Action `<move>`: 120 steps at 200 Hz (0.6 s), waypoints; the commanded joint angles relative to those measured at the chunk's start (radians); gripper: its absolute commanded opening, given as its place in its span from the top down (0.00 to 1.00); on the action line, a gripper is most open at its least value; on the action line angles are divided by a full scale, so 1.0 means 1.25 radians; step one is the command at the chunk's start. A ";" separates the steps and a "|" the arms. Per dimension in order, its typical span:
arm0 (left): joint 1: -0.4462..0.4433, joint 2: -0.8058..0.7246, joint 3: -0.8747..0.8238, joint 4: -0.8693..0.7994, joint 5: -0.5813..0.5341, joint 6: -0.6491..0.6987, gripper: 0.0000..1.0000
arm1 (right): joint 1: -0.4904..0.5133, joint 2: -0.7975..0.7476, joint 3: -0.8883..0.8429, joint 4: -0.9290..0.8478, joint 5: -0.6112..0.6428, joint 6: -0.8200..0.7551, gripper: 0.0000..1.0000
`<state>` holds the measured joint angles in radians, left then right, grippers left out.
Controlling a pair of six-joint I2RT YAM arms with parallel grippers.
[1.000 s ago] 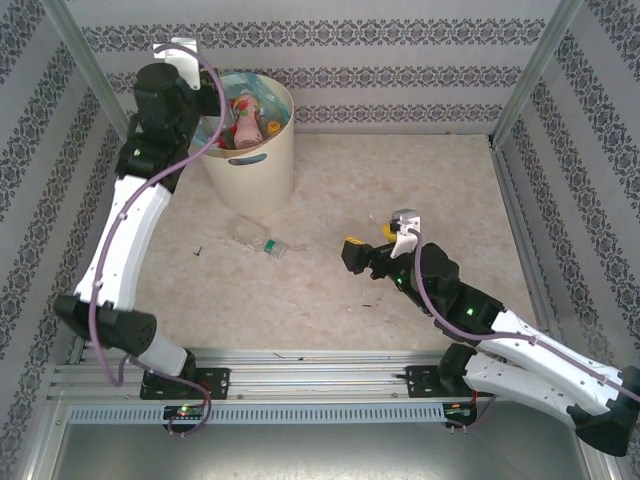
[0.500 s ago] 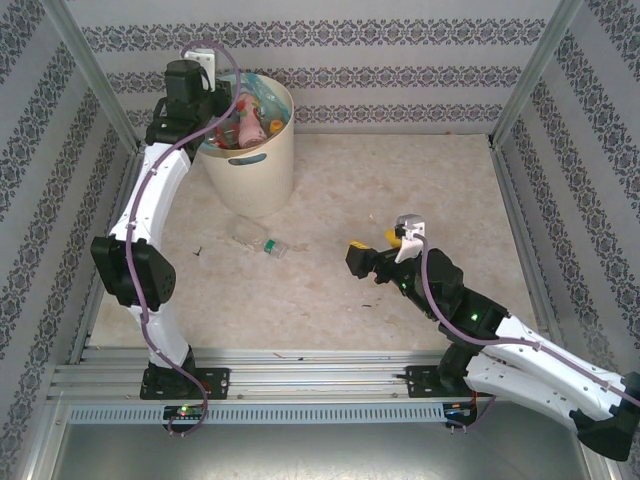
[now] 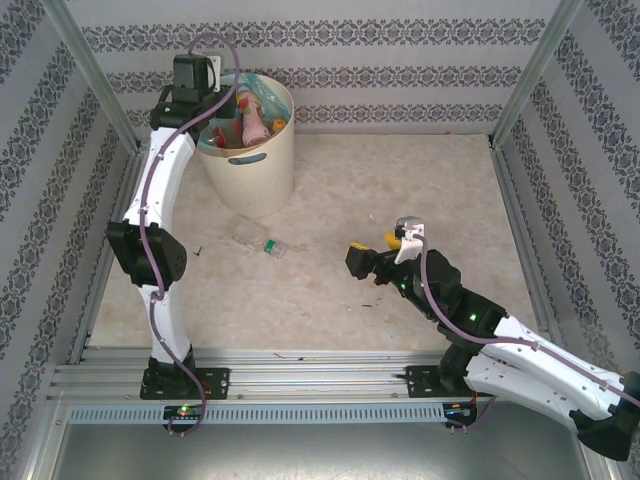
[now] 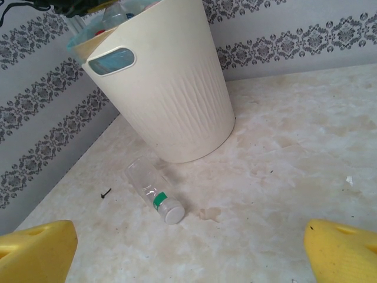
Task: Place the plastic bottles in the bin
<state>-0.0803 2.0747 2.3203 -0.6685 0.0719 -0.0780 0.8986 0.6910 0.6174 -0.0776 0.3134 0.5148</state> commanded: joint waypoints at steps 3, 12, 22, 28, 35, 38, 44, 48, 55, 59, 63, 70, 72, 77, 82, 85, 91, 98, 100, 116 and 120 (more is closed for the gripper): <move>0.014 0.093 0.099 -0.231 0.020 -0.018 1.00 | -0.007 -0.002 -0.003 0.004 -0.008 0.015 0.02; 0.014 0.114 0.115 -0.250 0.028 -0.026 1.00 | -0.006 -0.005 -0.005 0.003 -0.007 0.015 0.02; 0.014 0.123 0.107 -0.253 0.033 -0.031 1.00 | -0.006 -0.008 -0.009 0.004 -0.006 0.016 0.02; 0.014 0.126 0.094 -0.250 0.037 -0.033 1.00 | -0.007 -0.010 -0.011 0.005 -0.004 0.016 0.02; 0.015 0.127 0.075 -0.243 0.040 -0.035 1.00 | -0.007 -0.012 -0.015 0.005 -0.002 0.019 0.02; 0.015 0.127 0.065 -0.239 0.041 -0.037 1.00 | -0.007 -0.012 -0.016 0.005 -0.002 0.020 0.02; 0.014 0.127 0.047 -0.232 0.040 -0.039 1.00 | -0.007 -0.014 -0.019 0.006 -0.002 0.021 0.02; 0.014 0.125 0.035 -0.224 0.040 -0.038 1.00 | -0.007 -0.015 -0.021 0.007 -0.002 0.022 0.02; 0.014 0.122 0.016 -0.214 0.041 -0.037 1.00 | -0.007 -0.017 -0.024 0.006 -0.003 0.025 0.02; 0.014 0.119 0.003 -0.205 0.040 -0.039 1.00 | -0.007 -0.017 -0.024 0.005 -0.002 0.026 0.02; 0.014 0.117 -0.009 -0.195 0.039 -0.040 1.00 | -0.008 -0.017 -0.025 0.005 -0.003 0.027 0.02; 0.014 0.109 -0.033 -0.176 0.037 -0.042 1.00 | -0.007 -0.017 -0.026 0.004 -0.003 0.029 0.02; 0.014 0.107 -0.039 -0.171 0.037 -0.043 1.00 | -0.008 -0.017 -0.026 0.004 -0.003 0.029 0.02; 0.014 0.101 -0.056 -0.154 0.036 -0.043 0.99 | -0.007 -0.016 -0.026 0.005 -0.003 0.030 0.02; 0.014 0.094 -0.070 -0.138 0.036 -0.043 0.97 | -0.007 -0.015 -0.028 0.004 -0.002 0.032 0.02; 0.014 0.090 -0.078 -0.130 0.035 -0.043 0.96 | -0.007 -0.015 -0.026 0.005 -0.002 0.032 0.02; 0.014 0.084 -0.088 -0.117 0.032 -0.043 0.95 | -0.007 -0.013 -0.026 0.008 -0.002 0.032 0.02; 0.014 0.080 -0.089 -0.109 0.027 -0.044 0.94 | -0.007 -0.012 -0.026 0.009 -0.003 0.034 0.02; 0.015 0.079 -0.089 -0.108 0.026 -0.044 0.93 | -0.007 -0.012 -0.026 0.010 -0.003 0.035 0.02; 0.014 0.072 -0.067 -0.106 0.020 -0.048 0.79 | -0.007 -0.007 -0.022 0.014 -0.005 0.037 0.02; 0.014 0.069 -0.060 -0.107 0.021 -0.048 0.76 | -0.008 -0.005 -0.021 0.014 -0.005 0.038 0.02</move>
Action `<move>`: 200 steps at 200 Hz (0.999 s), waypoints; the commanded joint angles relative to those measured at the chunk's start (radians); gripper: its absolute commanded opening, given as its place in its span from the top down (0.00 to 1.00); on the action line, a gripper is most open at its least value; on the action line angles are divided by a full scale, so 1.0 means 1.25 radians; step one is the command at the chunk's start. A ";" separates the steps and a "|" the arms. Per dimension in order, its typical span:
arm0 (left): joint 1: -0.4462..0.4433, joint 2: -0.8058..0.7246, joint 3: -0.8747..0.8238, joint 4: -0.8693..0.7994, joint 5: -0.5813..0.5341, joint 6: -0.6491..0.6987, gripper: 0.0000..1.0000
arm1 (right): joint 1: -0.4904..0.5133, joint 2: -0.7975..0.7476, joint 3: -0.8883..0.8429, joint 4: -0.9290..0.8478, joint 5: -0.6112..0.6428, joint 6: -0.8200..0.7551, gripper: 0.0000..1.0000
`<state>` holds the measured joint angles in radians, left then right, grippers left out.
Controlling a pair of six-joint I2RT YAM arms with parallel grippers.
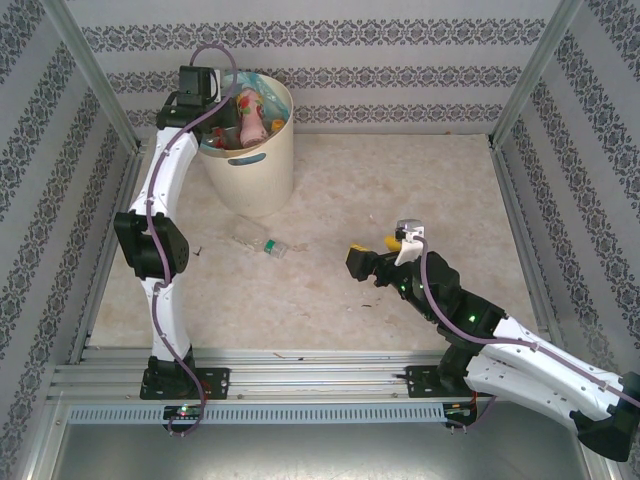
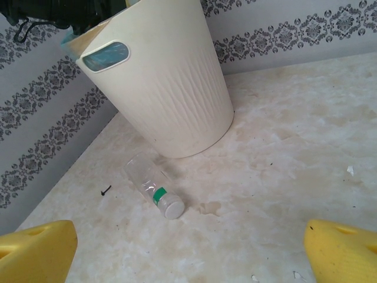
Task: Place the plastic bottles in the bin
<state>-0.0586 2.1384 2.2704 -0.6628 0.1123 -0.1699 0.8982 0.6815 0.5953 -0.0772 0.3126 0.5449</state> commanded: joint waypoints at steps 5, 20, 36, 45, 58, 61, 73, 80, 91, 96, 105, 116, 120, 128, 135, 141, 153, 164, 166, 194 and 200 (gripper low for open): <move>-0.003 0.012 -0.008 -0.112 -0.009 0.021 0.72 | -0.007 0.005 -0.002 0.012 -0.006 0.015 0.02; -0.003 -0.013 0.017 -0.108 0.000 0.007 0.62 | -0.007 0.011 0.003 0.011 -0.007 0.018 0.02; -0.003 -0.057 0.026 -0.091 0.008 -0.010 0.53 | -0.007 0.021 0.013 0.009 -0.012 0.018 0.02; -0.005 -0.093 0.021 -0.075 0.008 -0.021 0.49 | -0.007 0.029 0.020 0.007 -0.016 0.014 0.02; -0.005 -0.146 0.004 -0.046 0.007 -0.031 0.44 | -0.007 0.045 0.034 0.004 -0.025 0.009 0.03; -0.005 -0.160 -0.004 -0.037 0.007 -0.033 0.44 | -0.007 0.049 0.038 0.003 -0.028 0.007 0.03; -0.005 -0.214 -0.032 -0.005 0.000 -0.037 0.40 | -0.007 0.071 0.054 -0.001 -0.039 -0.001 0.03; -0.004 -0.247 -0.053 0.015 -0.003 -0.037 0.40 | -0.006 0.085 0.062 -0.003 -0.046 -0.007 0.03; -0.005 -0.300 -0.096 0.048 -0.007 -0.036 0.40 | -0.006 0.110 0.079 -0.003 -0.058 -0.016 0.04; -0.004 -0.325 -0.120 0.064 -0.008 -0.036 0.38 | -0.005 0.121 0.088 -0.002 -0.064 -0.022 0.04; -0.005 -0.373 -0.168 0.093 -0.008 -0.032 0.37 | -0.002 0.151 0.105 -0.002 -0.073 -0.036 0.04; -0.006 -0.434 -0.231 0.123 -0.013 -0.027 0.35 | 0.000 0.191 0.130 -0.003 -0.085 -0.058 0.05; -0.006 -0.457 -0.257 0.134 -0.017 -0.027 0.35 | 0.002 0.208 0.142 -0.002 -0.090 -0.069 0.06; -0.006 -0.504 -0.315 0.161 -0.017 -0.022 0.35 | 0.007 0.242 0.166 -0.006 -0.103 -0.092 0.07; -0.006 -0.548 -0.371 0.184 -0.017 -0.017 0.35 | 0.010 0.279 0.191 -0.014 -0.115 -0.112 0.08; -0.006 -0.585 -0.422 0.207 -0.019 -0.016 0.35 | 0.012 0.309 0.221 -0.020 -0.127 -0.132 0.08; -0.006 -0.664 -0.522 0.247 -0.007 -0.005 0.34 | 0.015 0.380 0.274 -0.044 -0.157 -0.176 0.09; -0.005 -0.736 -0.606 0.272 0.000 -0.001 0.34 | 0.017 0.442 0.321 -0.063 -0.193 -0.215 0.09; -0.006 -0.748 -0.624 0.276 0.000 -0.001 0.34 | 0.018 0.454 0.328 -0.065 -0.202 -0.221 0.10; -0.005 -0.946 -0.856 0.318 0.064 -0.002 0.35 | 0.023 0.600 0.415 -0.070 -0.262 -0.295 0.12; -0.006 -0.993 -0.908 0.330 0.081 -0.007 0.35 | 0.023 0.630 0.432 -0.069 -0.273 -0.307 0.13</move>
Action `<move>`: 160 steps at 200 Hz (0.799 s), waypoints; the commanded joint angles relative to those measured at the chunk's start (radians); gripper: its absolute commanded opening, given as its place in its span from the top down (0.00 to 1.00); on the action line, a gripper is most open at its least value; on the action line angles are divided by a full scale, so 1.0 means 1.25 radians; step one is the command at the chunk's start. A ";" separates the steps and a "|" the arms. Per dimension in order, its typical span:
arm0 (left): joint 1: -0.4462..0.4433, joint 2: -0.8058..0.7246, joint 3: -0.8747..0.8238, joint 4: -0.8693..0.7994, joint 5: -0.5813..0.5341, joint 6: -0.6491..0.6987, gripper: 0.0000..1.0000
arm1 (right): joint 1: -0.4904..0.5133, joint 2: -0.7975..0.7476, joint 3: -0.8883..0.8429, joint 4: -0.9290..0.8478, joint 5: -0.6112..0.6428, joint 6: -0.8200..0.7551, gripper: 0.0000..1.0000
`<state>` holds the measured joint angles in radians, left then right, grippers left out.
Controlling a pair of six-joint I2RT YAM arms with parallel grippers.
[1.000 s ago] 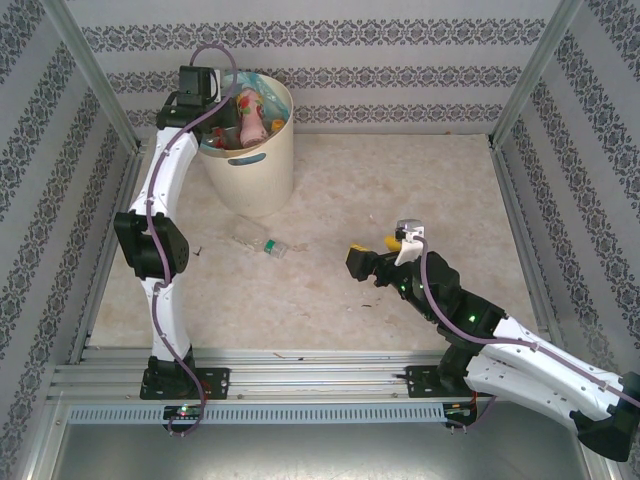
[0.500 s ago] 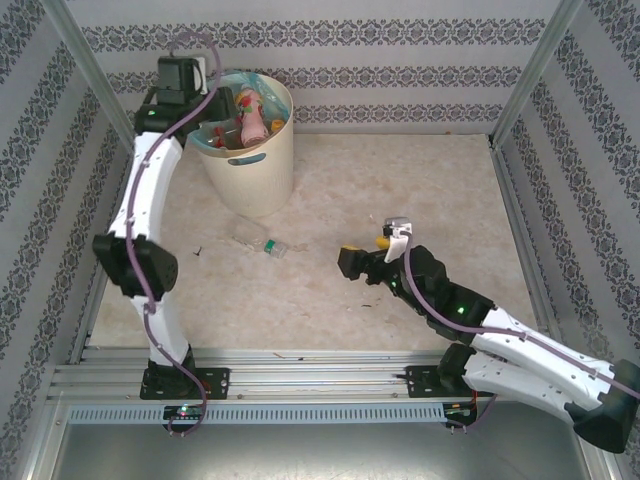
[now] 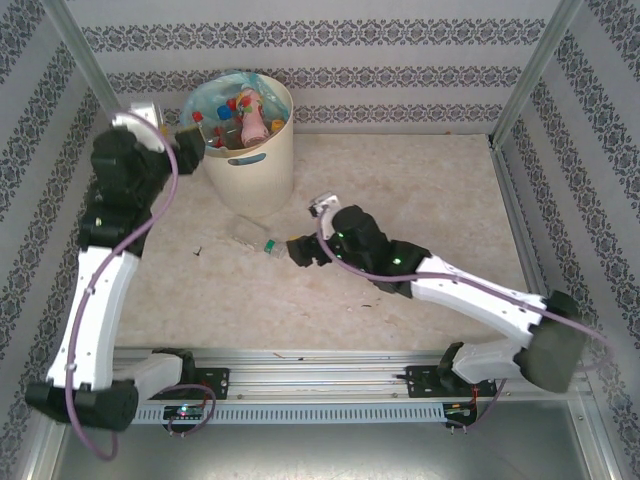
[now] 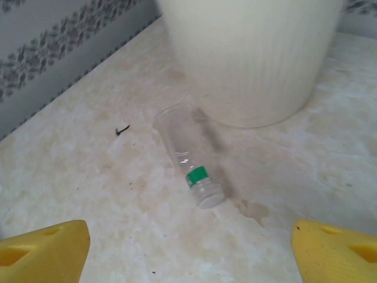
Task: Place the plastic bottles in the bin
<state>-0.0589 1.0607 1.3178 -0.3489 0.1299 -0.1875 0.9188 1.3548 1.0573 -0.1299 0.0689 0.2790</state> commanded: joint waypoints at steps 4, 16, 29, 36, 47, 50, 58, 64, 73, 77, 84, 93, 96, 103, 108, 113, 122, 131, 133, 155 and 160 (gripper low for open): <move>-0.005 -0.161 -0.181 0.085 0.081 0.005 0.35 | 0.007 0.113 0.072 -0.023 -0.084 -0.103 0.13; -0.005 -0.248 -0.281 0.098 0.127 0.003 0.35 | 0.007 0.176 0.097 -0.012 -0.102 -0.129 0.15; -0.005 -0.334 -0.377 0.092 0.159 0.007 0.32 | 0.007 0.248 0.124 -0.001 -0.124 -0.165 0.18; -0.005 -0.372 -0.418 0.079 0.165 0.009 0.31 | 0.007 0.285 0.139 0.006 -0.130 -0.179 0.19; -0.006 -0.419 -0.462 0.044 0.165 0.023 0.30 | 0.007 0.337 0.160 0.015 -0.122 -0.185 0.19; -0.005 -0.428 -0.471 0.033 0.159 0.025 0.30 | 0.007 0.350 0.168 0.015 -0.120 -0.187 0.19; -0.005 -0.449 -0.490 0.007 0.139 0.020 0.30 | 0.007 0.383 0.185 0.016 -0.109 -0.191 0.17; -0.006 -0.460 -0.504 -0.009 0.120 0.008 0.30 | 0.007 0.402 0.195 0.017 -0.101 -0.193 0.16; -0.006 -0.476 -0.529 -0.015 0.105 -0.010 0.30 | 0.007 0.435 0.211 0.017 -0.084 -0.196 0.15; -0.005 -0.482 -0.541 -0.014 0.101 -0.014 0.30 | 0.007 0.448 0.219 0.016 -0.073 -0.196 0.14; -0.005 -0.492 -0.557 -0.012 0.099 -0.020 0.29 | 0.007 0.468 0.229 0.013 -0.060 -0.196 0.14; -0.006 -0.502 -0.574 -0.009 0.098 -0.024 0.29 | 0.005 0.491 0.239 0.015 -0.050 -0.194 0.13; -0.005 -0.504 -0.577 -0.008 0.095 -0.025 0.29 | 0.004 0.499 0.241 0.015 -0.048 -0.194 0.13; -0.005 -0.505 -0.584 -0.006 0.093 -0.022 0.28 | 0.001 0.516 0.251 0.010 -0.046 -0.194 0.13; -0.006 -0.505 -0.587 -0.004 0.091 -0.020 0.28 | -0.002 0.530 0.258 0.006 -0.046 -0.193 0.13; -0.006 -0.504 -0.587 -0.005 0.089 -0.020 0.28 | -0.004 0.543 0.265 -0.002 -0.048 -0.195 0.13; -0.006 -0.501 -0.589 -0.008 0.086 -0.019 0.28 | -0.007 0.563 0.275 -0.009 -0.051 -0.195 0.13; -0.006 -0.499 -0.591 -0.011 0.091 -0.013 0.27 | -0.008 0.583 0.279 -0.013 -0.051 -0.197 0.15; -0.006 -0.499 -0.593 -0.012 0.092 -0.011 0.27 | -0.009 0.586 0.280 -0.014 -0.051 -0.198 0.15; -0.005 -0.490 -0.595 -0.032 0.089 -0.005 0.27 | -0.009 0.610 0.282 -0.022 -0.058 -0.190 0.28; -0.006 -0.489 -0.594 -0.035 0.089 -0.004 0.27 | -0.008 0.611 0.280 -0.022 -0.060 -0.188 0.28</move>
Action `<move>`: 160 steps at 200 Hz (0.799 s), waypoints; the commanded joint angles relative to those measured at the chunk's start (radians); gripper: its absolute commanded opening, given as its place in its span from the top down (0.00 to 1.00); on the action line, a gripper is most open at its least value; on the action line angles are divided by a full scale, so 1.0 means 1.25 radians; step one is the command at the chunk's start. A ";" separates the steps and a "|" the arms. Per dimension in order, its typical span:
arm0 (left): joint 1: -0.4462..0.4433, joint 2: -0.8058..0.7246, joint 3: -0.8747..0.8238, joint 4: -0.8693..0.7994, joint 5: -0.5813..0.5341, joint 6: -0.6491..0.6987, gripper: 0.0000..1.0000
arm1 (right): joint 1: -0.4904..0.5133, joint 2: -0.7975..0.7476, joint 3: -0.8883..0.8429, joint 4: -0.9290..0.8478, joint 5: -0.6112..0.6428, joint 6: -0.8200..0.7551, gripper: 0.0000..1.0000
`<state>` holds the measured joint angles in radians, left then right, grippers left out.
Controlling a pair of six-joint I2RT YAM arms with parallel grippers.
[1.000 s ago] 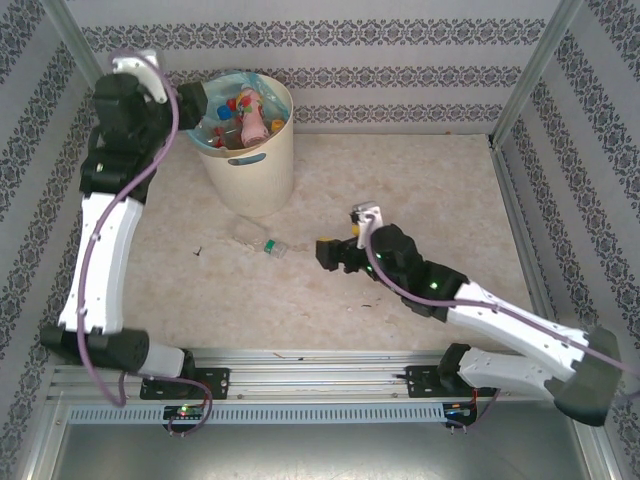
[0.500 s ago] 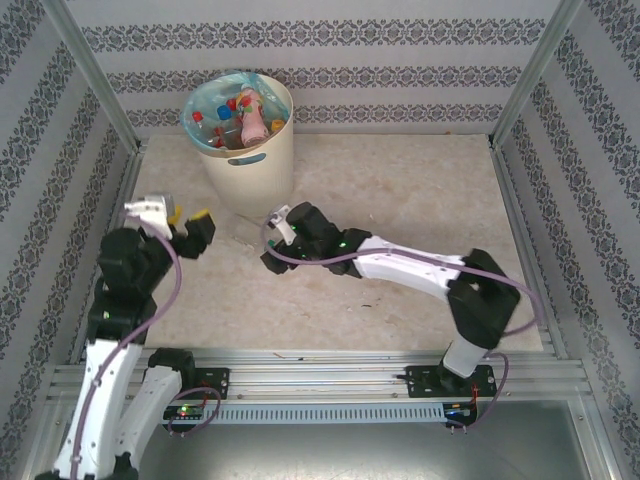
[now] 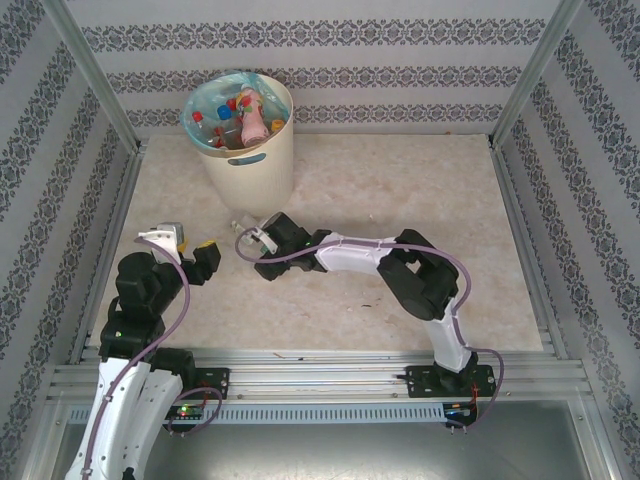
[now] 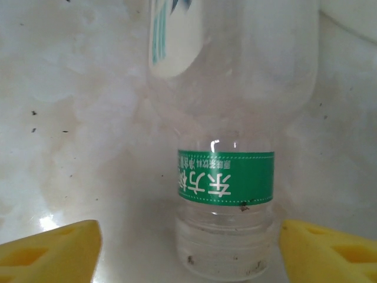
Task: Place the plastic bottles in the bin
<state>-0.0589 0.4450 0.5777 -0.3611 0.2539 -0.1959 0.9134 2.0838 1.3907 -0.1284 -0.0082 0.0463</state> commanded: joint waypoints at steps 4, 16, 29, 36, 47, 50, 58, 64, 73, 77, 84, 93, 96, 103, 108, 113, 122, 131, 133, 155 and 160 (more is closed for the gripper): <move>-0.006 0.004 -0.001 -0.024 -0.011 0.002 0.27 | -0.004 0.028 0.010 -0.021 0.003 0.003 0.29; -0.006 0.005 -0.004 -0.018 -0.012 0.004 0.27 | -0.004 0.027 0.002 -0.015 0.010 0.013 0.29; -0.006 0.006 -0.003 -0.016 -0.014 0.005 0.27 | -0.005 0.024 -0.001 -0.011 0.016 0.018 0.30; -0.005 0.008 -0.003 -0.015 -0.015 0.005 0.27 | -0.005 0.024 0.001 -0.010 0.017 0.021 0.30; -0.005 0.012 -0.003 -0.018 -0.014 0.005 0.27 | -0.005 0.024 0.004 -0.005 0.015 0.027 0.30; -0.006 0.011 -0.004 -0.018 -0.013 0.005 0.27 | -0.006 0.026 0.006 -0.002 0.015 0.028 0.30; -0.005 0.013 -0.003 -0.019 -0.013 0.005 0.27 | -0.007 0.031 0.011 0.003 0.012 0.033 0.30; -0.006 0.013 -0.003 -0.020 -0.013 0.006 0.27 | -0.008 0.035 0.016 0.005 0.012 0.038 0.30; -0.005 0.013 -0.002 -0.020 -0.016 0.007 0.27 | -0.007 0.045 0.027 0.005 0.012 0.042 0.31; -0.006 0.013 -0.002 -0.021 -0.018 0.007 0.27 | -0.007 0.049 0.032 0.006 0.012 0.044 0.32; -0.006 0.013 -0.001 -0.024 -0.021 0.008 0.26 | -0.007 0.056 0.042 0.001 0.015 0.048 0.34; -0.006 0.013 -0.001 -0.026 -0.023 0.009 0.26 | -0.007 0.063 0.052 -0.004 0.017 0.051 0.39; -0.005 0.013 -0.001 -0.026 -0.023 0.009 0.26 | -0.007 0.064 0.054 -0.005 0.017 0.052 0.41; -0.005 0.013 -0.001 -0.028 -0.025 0.008 0.26 | -0.007 0.065 0.056 -0.004 0.017 0.054 0.44; -0.005 0.014 -0.001 -0.030 -0.026 0.008 0.26 | -0.007 0.064 0.053 -0.003 0.019 0.056 0.45; -0.005 0.013 -0.001 -0.031 -0.028 0.008 0.26 | -0.006 0.062 0.049 0.000 0.019 0.058 0.48; -0.006 0.013 -0.001 -0.032 -0.029 0.008 0.26 | -0.007 0.056 0.039 0.004 0.020 0.062 0.53; -0.005 0.013 0.000 -0.032 -0.032 0.007 0.26 | -0.005 0.047 0.022 0.008 0.026 0.067 0.57; -0.005 0.013 0.001 -0.033 -0.033 0.007 0.26 | -0.005 0.043 0.018 0.010 0.028 0.069 0.58; -0.005 0.012 0.000 -0.034 -0.041 0.006 0.26 | 0.000 -0.008 -0.048 0.036 0.038 0.079 0.64; -0.006 0.011 0.000 -0.034 -0.041 0.006 0.25 | 0.001 -0.026 -0.067 0.046 0.038 0.079 0.65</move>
<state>-0.0589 0.4637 0.5777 -0.3901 0.2237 -0.1955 0.9123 2.1319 1.3952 -0.0902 0.0097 0.1219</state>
